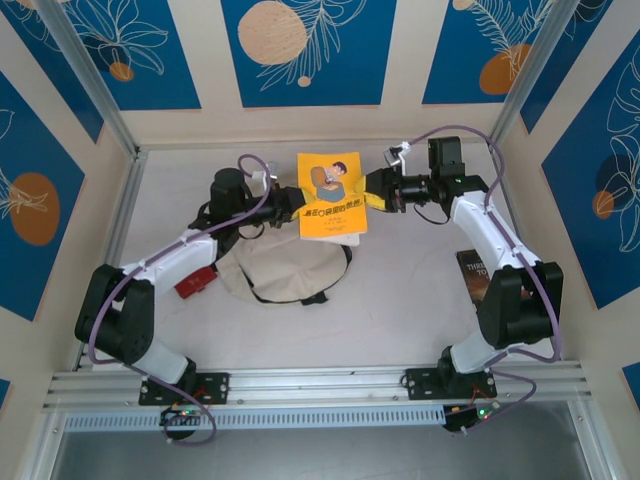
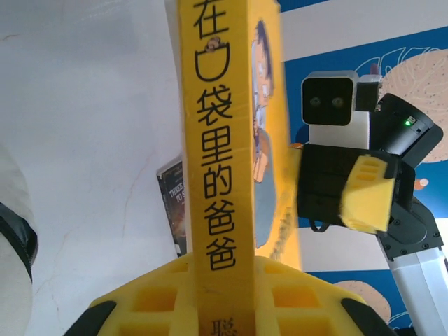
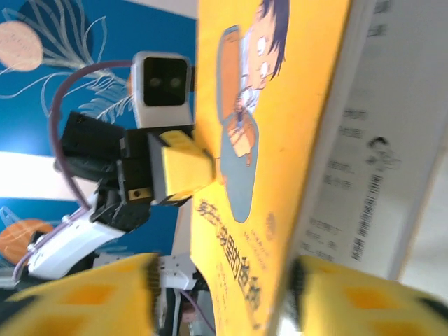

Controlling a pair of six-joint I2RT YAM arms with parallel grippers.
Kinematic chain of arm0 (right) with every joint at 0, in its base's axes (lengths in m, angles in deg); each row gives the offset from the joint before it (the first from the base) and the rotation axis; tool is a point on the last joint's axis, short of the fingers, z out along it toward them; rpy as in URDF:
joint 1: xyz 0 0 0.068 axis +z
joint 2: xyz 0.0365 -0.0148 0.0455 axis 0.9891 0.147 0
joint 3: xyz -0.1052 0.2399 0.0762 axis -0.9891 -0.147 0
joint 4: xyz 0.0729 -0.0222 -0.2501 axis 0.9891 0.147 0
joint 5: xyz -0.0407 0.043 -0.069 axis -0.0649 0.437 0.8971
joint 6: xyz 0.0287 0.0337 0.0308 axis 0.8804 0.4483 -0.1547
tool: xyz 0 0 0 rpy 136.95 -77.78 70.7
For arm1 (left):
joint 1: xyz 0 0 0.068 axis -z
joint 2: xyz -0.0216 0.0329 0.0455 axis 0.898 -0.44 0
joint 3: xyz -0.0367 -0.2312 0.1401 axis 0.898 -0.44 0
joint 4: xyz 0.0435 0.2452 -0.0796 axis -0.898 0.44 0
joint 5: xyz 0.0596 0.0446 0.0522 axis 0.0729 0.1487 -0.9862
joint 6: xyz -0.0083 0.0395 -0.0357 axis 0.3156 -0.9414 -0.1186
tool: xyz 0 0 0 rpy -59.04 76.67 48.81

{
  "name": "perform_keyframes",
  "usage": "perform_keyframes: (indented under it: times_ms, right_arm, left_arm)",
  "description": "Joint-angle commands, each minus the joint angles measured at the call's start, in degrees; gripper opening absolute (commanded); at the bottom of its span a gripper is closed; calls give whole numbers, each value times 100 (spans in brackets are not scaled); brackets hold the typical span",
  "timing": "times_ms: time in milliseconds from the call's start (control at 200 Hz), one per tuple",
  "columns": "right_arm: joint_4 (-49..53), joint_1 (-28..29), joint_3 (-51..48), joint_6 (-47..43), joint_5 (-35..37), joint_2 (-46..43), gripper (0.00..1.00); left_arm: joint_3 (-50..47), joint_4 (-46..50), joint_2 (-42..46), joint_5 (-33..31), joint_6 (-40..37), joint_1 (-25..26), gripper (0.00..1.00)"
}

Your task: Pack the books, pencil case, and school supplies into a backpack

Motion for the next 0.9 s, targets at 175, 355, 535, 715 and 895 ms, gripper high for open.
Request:
perform_keyframes:
  times_ms: [175,355,535,715,895]
  right_arm:
    - [-1402,-223,-1287,2007,908,-953,92]
    - [-2564,80,-2122,3343,1354,-1540,98]
    - [-3675,877,-2525,4434,1986,-1749,99]
    - [-4387,1657,-2552,5121,2800,-1575,100]
    - [-5124,2084,-2412,5656,3128,-999,100]
  left_arm:
    - [580,632,314,-1369,-740,-2,9]
    - [479,200,376,-2396,-429,-6,9]
    - [197,-498,475,-2970,144,1,10]
    - [52,-885,526,-3199,615,-1,10]
    - [-53,-1079,572,-3250,967,10,10]
